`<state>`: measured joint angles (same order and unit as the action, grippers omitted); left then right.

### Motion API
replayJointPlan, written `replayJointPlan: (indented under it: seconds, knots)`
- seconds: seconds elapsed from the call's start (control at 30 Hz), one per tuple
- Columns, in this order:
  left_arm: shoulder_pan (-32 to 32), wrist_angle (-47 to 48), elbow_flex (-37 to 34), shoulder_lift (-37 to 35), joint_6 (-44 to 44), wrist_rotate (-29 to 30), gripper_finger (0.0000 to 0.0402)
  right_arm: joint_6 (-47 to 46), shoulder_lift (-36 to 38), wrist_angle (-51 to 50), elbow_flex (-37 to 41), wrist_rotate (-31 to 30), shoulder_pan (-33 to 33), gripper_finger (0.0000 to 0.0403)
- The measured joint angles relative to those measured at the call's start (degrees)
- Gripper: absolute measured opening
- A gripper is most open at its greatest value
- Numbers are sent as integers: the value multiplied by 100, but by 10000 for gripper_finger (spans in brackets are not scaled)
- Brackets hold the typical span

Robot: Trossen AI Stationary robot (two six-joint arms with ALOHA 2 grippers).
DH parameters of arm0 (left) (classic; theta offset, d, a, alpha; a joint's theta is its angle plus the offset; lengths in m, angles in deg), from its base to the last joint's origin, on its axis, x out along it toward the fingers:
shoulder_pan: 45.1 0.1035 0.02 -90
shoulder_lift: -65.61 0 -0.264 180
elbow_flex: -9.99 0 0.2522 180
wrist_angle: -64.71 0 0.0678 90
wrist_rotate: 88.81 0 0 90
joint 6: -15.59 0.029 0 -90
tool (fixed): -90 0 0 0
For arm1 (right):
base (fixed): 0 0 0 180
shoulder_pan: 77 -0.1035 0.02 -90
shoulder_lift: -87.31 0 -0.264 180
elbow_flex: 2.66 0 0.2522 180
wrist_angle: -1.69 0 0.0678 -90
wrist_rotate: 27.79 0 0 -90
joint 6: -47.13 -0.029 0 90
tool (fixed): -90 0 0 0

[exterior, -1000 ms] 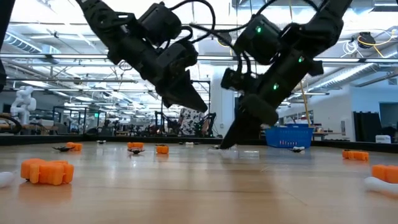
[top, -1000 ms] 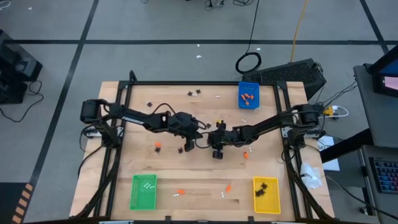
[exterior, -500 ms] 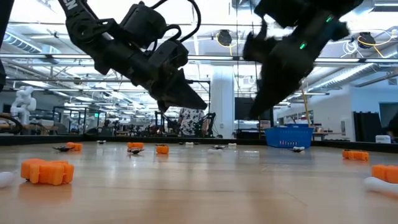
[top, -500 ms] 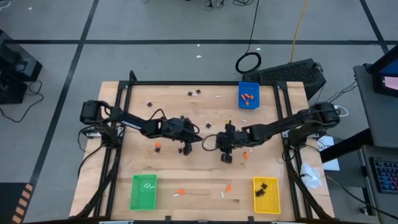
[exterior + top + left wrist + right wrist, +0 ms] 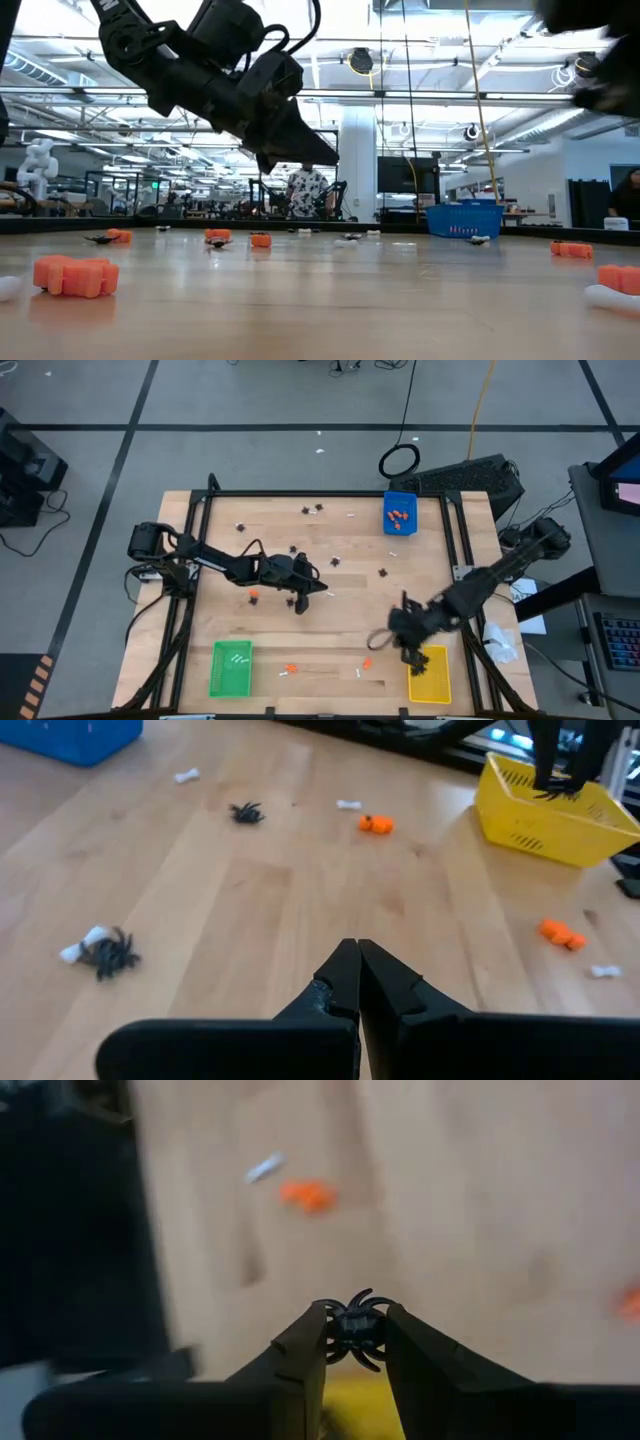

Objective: Sort Halloween decoration
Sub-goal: Put the black spider toy into the yellow bin

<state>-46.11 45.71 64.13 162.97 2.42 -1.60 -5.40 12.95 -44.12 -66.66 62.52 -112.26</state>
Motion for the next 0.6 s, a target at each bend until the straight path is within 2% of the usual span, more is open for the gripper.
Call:
replayJointPlan:
  seconds: [0.17, 0.3, 0.4, 0.6]
  knots:
    - [-57, -122, 0, 0, 0, 14, 0, -1738, 53, 37, -2, -8, -1138, 84]
    - [-62, -130, 0, 0, 0, 31, 0, -2781, -183, -130, -2, -188, -1748, 84]
    - [-62, -135, 0, 0, 0, 31, 0, -3104, -470, -393, -2, -170, -1965, 84]
    - [-62, -145, 0, 0, -3, 31, 0, -3090, -1083, -873, 0, -160, -1994, 84]
